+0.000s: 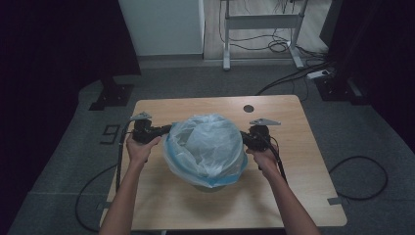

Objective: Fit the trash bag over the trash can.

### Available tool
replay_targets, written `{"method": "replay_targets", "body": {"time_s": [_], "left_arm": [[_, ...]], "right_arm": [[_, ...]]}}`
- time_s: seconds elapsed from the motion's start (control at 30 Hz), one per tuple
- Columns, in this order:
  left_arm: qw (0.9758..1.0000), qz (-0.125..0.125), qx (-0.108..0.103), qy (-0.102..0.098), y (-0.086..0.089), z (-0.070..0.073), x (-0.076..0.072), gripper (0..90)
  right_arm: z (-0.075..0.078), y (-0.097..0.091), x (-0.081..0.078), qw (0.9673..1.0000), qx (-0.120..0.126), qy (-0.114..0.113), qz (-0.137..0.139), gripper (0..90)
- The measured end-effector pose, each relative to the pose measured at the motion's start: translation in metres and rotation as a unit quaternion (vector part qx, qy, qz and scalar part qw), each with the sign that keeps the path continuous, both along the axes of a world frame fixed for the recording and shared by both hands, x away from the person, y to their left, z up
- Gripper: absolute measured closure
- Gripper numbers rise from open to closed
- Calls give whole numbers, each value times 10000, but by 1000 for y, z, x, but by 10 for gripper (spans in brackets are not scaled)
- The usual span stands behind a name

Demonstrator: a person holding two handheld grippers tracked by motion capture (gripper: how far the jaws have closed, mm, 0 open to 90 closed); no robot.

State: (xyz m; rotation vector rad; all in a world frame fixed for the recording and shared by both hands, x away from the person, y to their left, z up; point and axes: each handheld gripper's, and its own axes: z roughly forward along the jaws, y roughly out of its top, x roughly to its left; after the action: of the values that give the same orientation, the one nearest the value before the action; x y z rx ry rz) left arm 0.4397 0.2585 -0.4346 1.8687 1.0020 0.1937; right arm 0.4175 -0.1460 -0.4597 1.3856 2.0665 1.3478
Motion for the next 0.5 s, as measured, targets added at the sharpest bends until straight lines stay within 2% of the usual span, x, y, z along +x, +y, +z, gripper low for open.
{"method": "replay_targets", "body": {"time_s": [0.17,0.27,0.4,0.47,0.5], "left_arm": [[9999,-18,91,41,-1,-4,-6,900],[9997,-29,221,88,-2,-9,-8,900],[9997,-74,214,125,-3,-13,-9,900],[9997,-55,218,128,-2,-14,-10,900],[9997,-43,214,115,-2,-15,-10,900]], "right_arm": [[-7,1,-4,9999,112,94,52,888],[-11,0,-6,9998,137,128,69,888],[-15,-3,-8,9995,241,175,63,885],[-17,-3,-9,9994,287,193,56,860],[-17,-4,-9,9993,335,171,36,819]]}}
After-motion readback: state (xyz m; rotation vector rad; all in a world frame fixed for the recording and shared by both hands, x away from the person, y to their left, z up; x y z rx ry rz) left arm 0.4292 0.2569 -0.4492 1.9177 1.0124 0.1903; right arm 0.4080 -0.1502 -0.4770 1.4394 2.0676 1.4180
